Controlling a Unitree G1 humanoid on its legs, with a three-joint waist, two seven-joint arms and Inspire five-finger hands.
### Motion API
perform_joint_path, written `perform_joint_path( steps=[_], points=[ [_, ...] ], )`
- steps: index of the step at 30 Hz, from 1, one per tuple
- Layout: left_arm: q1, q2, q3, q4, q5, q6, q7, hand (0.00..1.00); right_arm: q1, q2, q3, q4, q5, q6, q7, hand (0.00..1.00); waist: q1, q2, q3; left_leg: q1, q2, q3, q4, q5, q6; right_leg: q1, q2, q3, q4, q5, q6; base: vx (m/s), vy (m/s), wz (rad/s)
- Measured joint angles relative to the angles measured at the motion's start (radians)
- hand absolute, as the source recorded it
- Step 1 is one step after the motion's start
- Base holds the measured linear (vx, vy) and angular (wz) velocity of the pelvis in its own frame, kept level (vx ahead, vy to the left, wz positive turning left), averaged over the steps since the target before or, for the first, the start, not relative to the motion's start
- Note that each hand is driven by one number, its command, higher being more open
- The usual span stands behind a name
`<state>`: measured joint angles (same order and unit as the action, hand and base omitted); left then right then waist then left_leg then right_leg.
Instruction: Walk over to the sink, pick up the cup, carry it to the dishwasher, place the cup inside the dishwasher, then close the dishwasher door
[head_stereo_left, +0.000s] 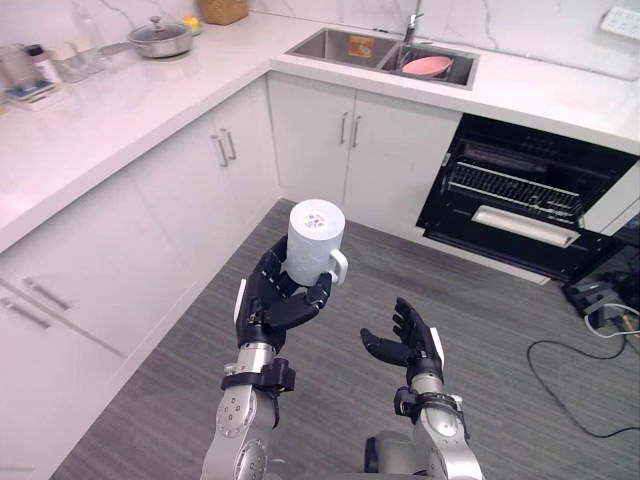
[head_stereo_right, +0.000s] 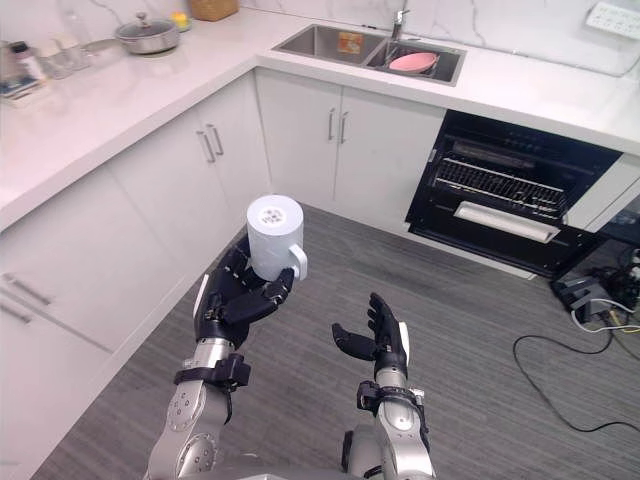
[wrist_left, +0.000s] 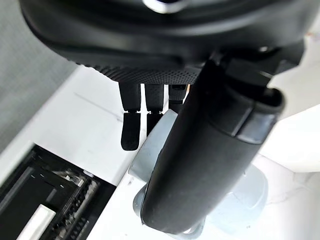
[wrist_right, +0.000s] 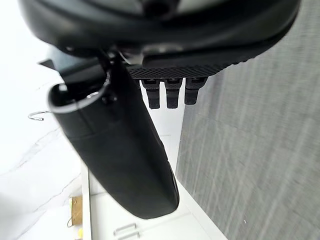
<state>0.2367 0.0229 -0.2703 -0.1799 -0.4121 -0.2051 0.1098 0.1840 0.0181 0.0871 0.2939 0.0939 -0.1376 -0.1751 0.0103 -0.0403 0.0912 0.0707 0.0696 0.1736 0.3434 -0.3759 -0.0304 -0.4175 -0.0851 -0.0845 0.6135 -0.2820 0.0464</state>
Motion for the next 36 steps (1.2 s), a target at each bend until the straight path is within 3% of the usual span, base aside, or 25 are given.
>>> perform_joint_path(
  steps=[1,4,5,6,7,8,11,12,14,15,16,17,18,21,23,24,25,27,29,31,33,34,35,36],
  points=[
    [-0.008,-0.008,-0.014,0.057,0.000,-0.001,0.000,0.30,-0.007,-0.022,-0.001,0.038,0.000,-0.002,-0.003,0.90,-0.018,0.025,-0.012,0.042,0.021,-0.029,-0.019,-0.022,-0.030,0.024,0.019,-0.022,-0.020,0.105,-0.049,0.56,-0.131,0.24],
    [-0.003,-0.030,-0.016,0.122,0.001,0.024,0.000,0.30,-0.013,-0.055,-0.003,0.065,0.000,0.019,-0.007,0.90,-0.013,0.082,-0.029,0.048,0.074,-0.060,0.021,0.020,-0.070,0.069,0.070,-0.050,-0.045,0.065,-0.091,0.62,-0.136,0.00],
    [0.001,-0.048,-0.009,0.138,0.000,0.036,0.002,0.30,-0.002,-0.054,-0.002,0.061,0.000,0.023,-0.007,0.90,-0.013,0.085,-0.025,-0.003,0.092,-0.083,0.177,0.080,-0.085,0.137,0.089,-0.054,-0.102,0.061,-0.097,0.67,-0.178,0.09],
    [0.005,-0.053,-0.009,0.141,0.000,0.042,0.002,0.30,0.012,-0.054,-0.001,0.050,0.000,0.023,-0.008,0.90,-0.011,0.085,-0.022,-0.041,0.103,-0.094,0.293,0.131,-0.088,0.187,0.094,-0.054,-0.141,0.061,-0.098,0.51,-0.120,0.04],
    [0.021,-0.059,-0.011,0.134,0.000,0.042,-0.003,0.30,0.036,-0.055,0.004,0.020,0.000,0.022,-0.012,0.90,0.001,0.087,-0.014,-0.115,0.131,-0.090,0.508,0.161,-0.089,0.284,0.105,-0.050,-0.212,0.059,-0.101,0.59,-0.093,-0.09],
    [0.040,-0.062,-0.011,0.114,0.000,0.042,-0.006,0.30,0.041,-0.054,0.011,-0.004,0.000,0.022,-0.017,0.90,0.011,0.086,-0.011,-0.191,0.154,-0.071,0.657,0.140,-0.070,0.367,0.113,-0.038,-0.268,0.057,-0.104,0.51,-0.035,-0.26],
    [0.053,-0.062,-0.003,0.074,0.000,0.041,-0.009,0.30,0.039,-0.054,0.013,-0.065,0.000,0.006,-0.022,0.90,0.049,0.085,-0.012,-0.335,0.174,-0.029,0.670,0.083,-0.032,0.448,0.115,-0.004,-0.339,0.051,-0.105,0.30,0.044,-0.37],
    [0.056,-0.065,0.016,0.059,0.000,0.039,-0.012,0.30,0.026,-0.053,0.010,-0.075,0.000,-0.002,-0.023,0.90,0.061,0.086,-0.011,-0.392,0.167,-0.030,0.593,0.061,-0.015,0.475,0.110,0.020,-0.361,0.040,-0.093,0.32,0.158,-0.43],
    [0.057,-0.066,0.041,0.059,0.000,0.037,-0.013,0.30,0.015,-0.053,0.002,-0.074,0.001,-0.003,-0.025,0.90,0.066,0.080,-0.009,-0.434,0.118,-0.061,0.393,0.065,-0.019,0.510,0.084,0.036,-0.370,0.013,-0.071,0.35,0.239,-0.32],
    [0.061,-0.065,0.054,0.059,0.000,0.036,-0.012,0.30,0.008,-0.057,-0.018,-0.062,0.002,-0.005,-0.028,0.90,0.067,0.082,-0.010,-0.444,0.059,-0.123,0.193,0.108,-0.028,0.525,0.058,0.057,-0.367,-0.026,-0.041,0.31,0.279,-0.26],
    [0.062,-0.064,0.059,0.061,0.000,0.036,-0.011,0.30,0.000,-0.056,-0.025,-0.047,0.002,-0.005,-0.030,0.90,0.069,0.079,-0.009,-0.443,0.040,-0.142,0.160,0.178,-0.031,0.532,0.047,0.069,-0.363,-0.039,-0.029,0.33,0.312,-0.51],
    [0.069,-0.059,0.068,0.062,0.000,0.036,-0.008,0.30,-0.010,-0.056,-0.027,-0.022,0.002,-0.003,-0.030,0.90,0.076,0.072,-0.015,-0.416,0.012,-0.136,0.132,0.263,-0.014,0.539,0.027,0.102,-0.358,-0.056,-0.019,0.42,0.351,-0.43],
    [0.065,-0.043,0.076,0.061,0.000,0.035,0.003,0.30,-0.014,-0.046,-0.031,-0.013,0.005,0.000,-0.036,0.90,0.064,0.047,-0.025,-0.421,-0.015,-0.107,0.150,0.241,0.018,0.537,-0.012,0.142,-0.355,-0.063,-0.010,0.45,0.361,-0.39],
    [0.069,-0.033,0.077,0.060,0.000,0.037,0.011,0.30,-0.013,-0.028,-0.030,-0.041,0.007,0.001,-0.036,0.90,0.060,0.029,-0.025,-0.431,-0.022,-0.042,0.249,0.188,0.079,0.506,-0.039,0.206,-0.268,-0.057,0.002,0.38,0.305,-0.43],
    [0.069,-0.020,0.071,0.059,0.002,0.039,0.016,0.30,-0.013,0.002,-0.019,-0.098,0.024,0.000,-0.026,0.90,0.054,0.018,-0.019,-0.353,-0.028,0.011,0.229,0.145,0.101,0.414,-0.056,0.228,-0.027,-0.021,0.105,0.40,0.275,-0.67],
    [0.067,-0.010,0.068,0.057,0.003,0.039,0.017,0.30,-0.013,0.018,-0.016,-0.121,0.024,0.000,-0.022,0.90,0.053,0.012,-0.014,-0.303,-0.031,0.027,0.202,0.132,0.108,0.361,-0.067,0.227,0.114,-0.004,0.134,0.32,0.173,-0.49],
    [0.068,-0.004,0.064,0.057,0.011,0.039,0.017,0.30,-0.003,0.026,-0.001,-0.160,0.023,-0.001,-0.021,0.90,0.037,0.011,-0.013,-0.238,-0.030,0.034,0.175,0.119,0.116,0.308,-0.067,0.195,0.248,-0.015,0.113,0.35,0.121,-0.47],
    [0.072,-0.005,0.065,0.035,0.020,0.038,0.018,0.30,0.008,0.027,0.026,-0.226,0.022,-0.008,-0.019,0.90,0.031,0.012,-0.012,-0.147,-0.009,0.063,0.121,0.095,0.099,0.227,-0.062,0.126,0.333,-0.042,0.064,0.35,0.064,-0.47],
    [0.072,-0.004,0.065,-0.010,0.020,0.027,0.019,0.30,0.008,0.028,0.050,-0.299,0.021,-0.029,-0.017,0.90,0.026,0.018,-0.008,-0.069,0.022,0.091,0.066,0.026,0.057,0.125,-0.049,0.029,0.292,-0.063,0.027,0.23,-0.020,-0.60],
    [0.066,-0.002,0.066,-0.010,0.020,0.011,0.019,0.30,-0.001,0.028,0.053,-0.321,0.022,-0.052,-0.018,0.90,0.020,0.003,-0.016,-0.020,0.047,0.136,0.036,0.019,0.030,0.061,-0.026,-0.060,0.126,-0.052,0.003,0.36,-0.095,-0.48],
    [0.062,0.005,0.066,0.010,0.021,0.006,0.018,0.30,-0.013,0.027,0.053,-0.321,0.022,-0.063,-0.019,0.90,-0.004,-0.005,-0.020,0.017,0.046,0.138,0.014,0.011,-0.004,0.053,0.014,-0.088,-0.094,0.056,-0.041,0.44,-0.115,-0.11],
    [0.048,-0.002,0.060,0.067,0.022,0.005,0.017,0.30,-0.013,0.013,0.047,-0.314,0.022,-0.063,-0.022,0.90,-0.026,0.016,-0.027,0.039,0.054,0.106,0.011,0.002,-0.021,0.082,0.037,-0.087,-0.122,0.153,-0.094,0.49,-0.060,-0.04],
    [0.043,-0.017,0.048,0.109,0.022,0.010,0.019,0.30,-0.014,-0.012,0.044,-0.311,0.023,-0.060,-0.024,0.90,-0.024,0.055,-0.040,0.044,0.077,0.076,0.002,0.018,-0.022,0.098,0.071,-0.090,-0.145,0.147,-0.107,0.49,-0.051,-0.07],
    [0.042,-0.020,0.047,0.116,0.023,0.011,0.019,0.30,-0.015,-0.017,0.044,-0.311,0.023,-0.060,-0.024,0.90,-0.025,0.061,-0.042,0.044,0.081,0.071,0.001,0.024,-0.028,0.098,0.076,-0.091,-0.147,0.144,-0.110,0.47,-0.051,-0.17]
  ],
)
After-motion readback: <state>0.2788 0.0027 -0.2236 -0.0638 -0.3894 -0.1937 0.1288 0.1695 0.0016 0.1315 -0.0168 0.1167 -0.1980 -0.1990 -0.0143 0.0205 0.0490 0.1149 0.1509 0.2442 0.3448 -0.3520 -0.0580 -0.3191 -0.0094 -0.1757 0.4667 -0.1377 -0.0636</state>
